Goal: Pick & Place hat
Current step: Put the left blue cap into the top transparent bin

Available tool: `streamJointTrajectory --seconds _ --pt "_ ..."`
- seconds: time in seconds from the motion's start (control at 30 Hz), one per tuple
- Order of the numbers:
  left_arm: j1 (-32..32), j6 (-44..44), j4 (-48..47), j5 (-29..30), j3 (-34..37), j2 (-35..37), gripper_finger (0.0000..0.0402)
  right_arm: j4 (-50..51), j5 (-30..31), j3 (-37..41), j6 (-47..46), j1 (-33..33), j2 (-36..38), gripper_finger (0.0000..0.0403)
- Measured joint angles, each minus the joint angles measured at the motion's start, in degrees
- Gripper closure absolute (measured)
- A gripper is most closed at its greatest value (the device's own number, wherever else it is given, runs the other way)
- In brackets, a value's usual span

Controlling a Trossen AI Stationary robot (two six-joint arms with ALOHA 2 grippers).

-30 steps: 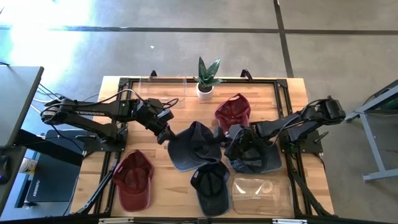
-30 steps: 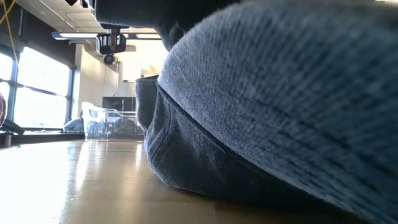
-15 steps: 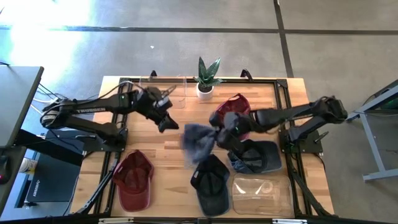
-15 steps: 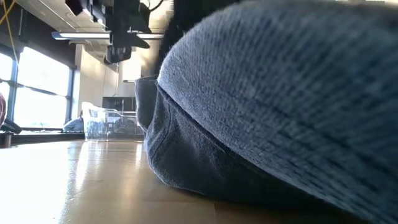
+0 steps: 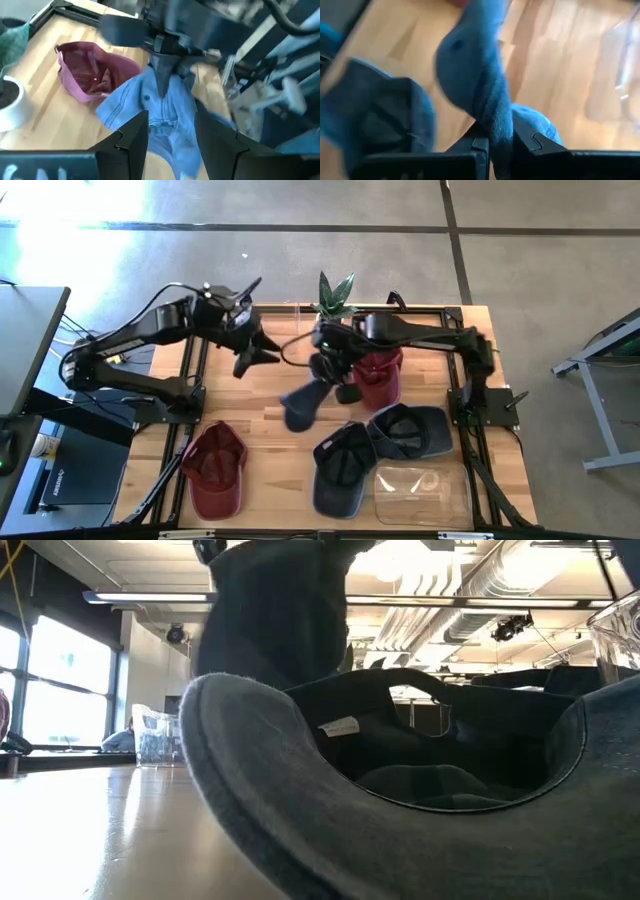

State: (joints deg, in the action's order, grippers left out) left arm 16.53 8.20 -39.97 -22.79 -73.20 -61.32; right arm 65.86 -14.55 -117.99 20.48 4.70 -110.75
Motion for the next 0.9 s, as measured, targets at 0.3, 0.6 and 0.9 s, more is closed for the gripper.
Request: streamJointTrajectory --seconds 0.3,0.6,0.9 --pt "-6.8 -1.1 -8.2 10.1 -0.2 -0.1 0.0247 7.2 -21.5 -13.2 -12.7 3.3 -9.0 0.0374" --pt "-11.5 0.1 -4.8 8.4 -0.1 -6.7 0.0186 5.7 -23.6 -9.0 -14.2 3.8 -9.4 0.0352" --pt "-11.8 3.6 -0.8 7.6 -0.1 -14.1 0.0103 5.7 -22.8 -8.5 -13.3 3.2 -9.0 0.0376"
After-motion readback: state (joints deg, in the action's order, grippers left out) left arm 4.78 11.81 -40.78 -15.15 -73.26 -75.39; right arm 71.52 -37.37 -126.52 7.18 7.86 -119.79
